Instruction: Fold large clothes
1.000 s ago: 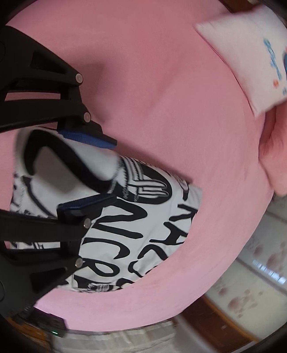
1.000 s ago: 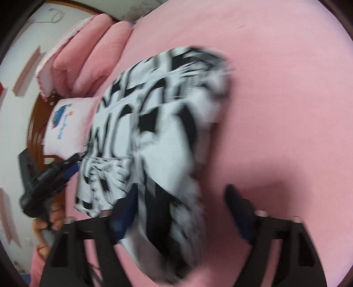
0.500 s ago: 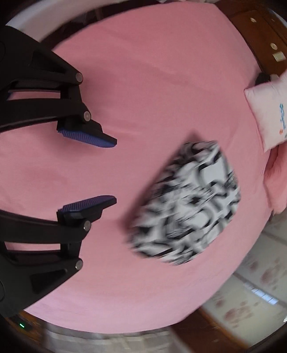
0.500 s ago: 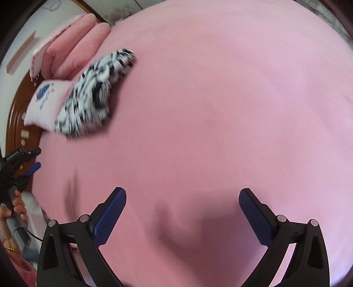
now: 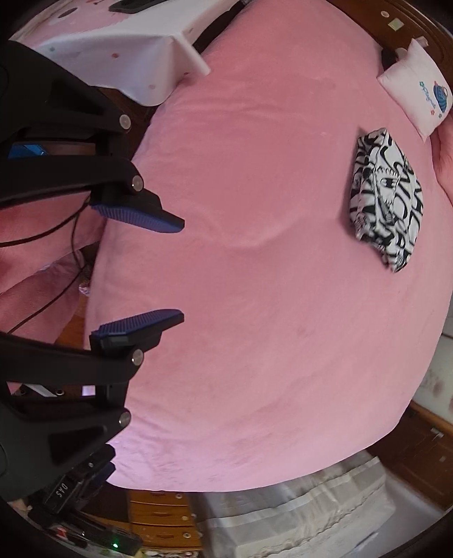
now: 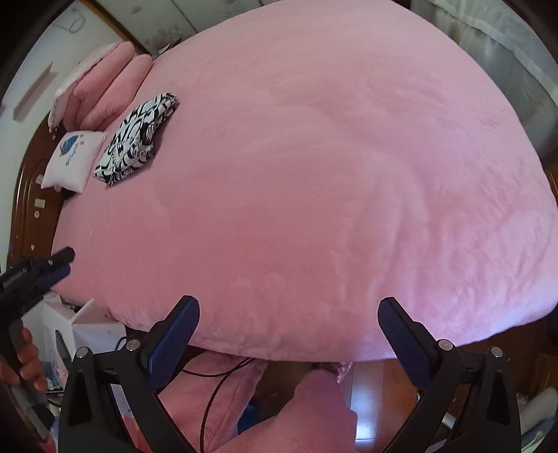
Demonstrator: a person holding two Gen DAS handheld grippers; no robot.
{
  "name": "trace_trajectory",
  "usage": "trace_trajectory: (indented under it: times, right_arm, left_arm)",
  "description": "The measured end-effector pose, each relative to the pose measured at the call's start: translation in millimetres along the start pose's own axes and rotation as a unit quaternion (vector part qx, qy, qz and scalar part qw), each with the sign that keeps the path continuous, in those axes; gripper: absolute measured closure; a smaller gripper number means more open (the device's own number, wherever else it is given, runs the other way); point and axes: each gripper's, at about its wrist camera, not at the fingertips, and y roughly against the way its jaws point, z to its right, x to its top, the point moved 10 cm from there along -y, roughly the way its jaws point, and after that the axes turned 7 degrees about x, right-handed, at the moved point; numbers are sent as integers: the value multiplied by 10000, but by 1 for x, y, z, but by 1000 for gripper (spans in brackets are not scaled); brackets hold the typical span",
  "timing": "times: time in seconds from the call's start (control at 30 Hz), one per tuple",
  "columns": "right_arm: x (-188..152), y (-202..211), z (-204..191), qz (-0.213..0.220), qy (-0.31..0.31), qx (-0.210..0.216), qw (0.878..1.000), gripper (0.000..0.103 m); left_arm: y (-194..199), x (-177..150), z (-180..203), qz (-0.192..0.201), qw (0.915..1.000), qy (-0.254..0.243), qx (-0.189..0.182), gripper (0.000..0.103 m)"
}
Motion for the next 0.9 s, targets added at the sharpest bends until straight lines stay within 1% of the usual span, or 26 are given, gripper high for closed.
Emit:
trace_trajectory:
  times: [0.1,0.13,0.2,0.23,0.3,0.33,0.4,0.43,0.53,0.6,0.67,0.73,0.77,0.83,0.9]
  right_arm:
    - [-9,12,9,-64,-141,-74,9999,0]
    - [-6,10,4,-68,-181,-92,9998,0]
    - [-7,21,5,0,-285,-49,9996,0]
    - [-5,25,3,14,-324,-39,9995,0]
    - [0,25,-7,17,-286,-68,9996,0]
    - [0,26,-9,-18,-226,-112,9997,0]
    - [0,22,-19,-169,-166,-261,9994,0]
    - [-2,23,-24,-190,-150,-295,9993,0]
    - [-6,32,-40,-187,-1,-404,9990,0]
    - [-10,42,-50,-111,137,-482,9987,0]
    - [-11,49,-55,-39,199,-556,9982,0]
    - [-11,56,-58,35,212,-588,9980,0]
    - [-11,59,-58,56,224,-602,9979,0]
    - [-10,62,-59,82,258,-624,9977,0]
    - [-9,65,-59,126,317,-647,9973,0]
  left_arm:
    - [4,-24,21,-180,9997,-154,83,61]
    - [5,-31,28,-226,9995,-223,90,61]
    - [6,-42,46,-304,9986,-422,7,61]
    - [4,-48,53,-362,9984,-439,-41,61]
    - [-1,-61,64,-595,9974,-404,-107,56]
    - [-5,-63,67,-683,9967,-421,-109,50]
    - [-6,-74,79,-822,9943,-667,-109,49]
    - [-5,-75,83,-830,9934,-782,-113,49]
    - [9,-76,95,-657,9915,-1118,-138,49]
    - [24,-73,97,-425,9913,-1241,-100,46]
    - [35,-68,93,-235,9921,-1235,-41,29]
    - [46,-63,86,-50,9927,-1200,56,25]
    - [51,-61,81,29,9934,-1146,98,25]
    - [59,-54,72,163,9951,-973,112,24]
    - [65,-49,65,261,9963,-811,123,20]
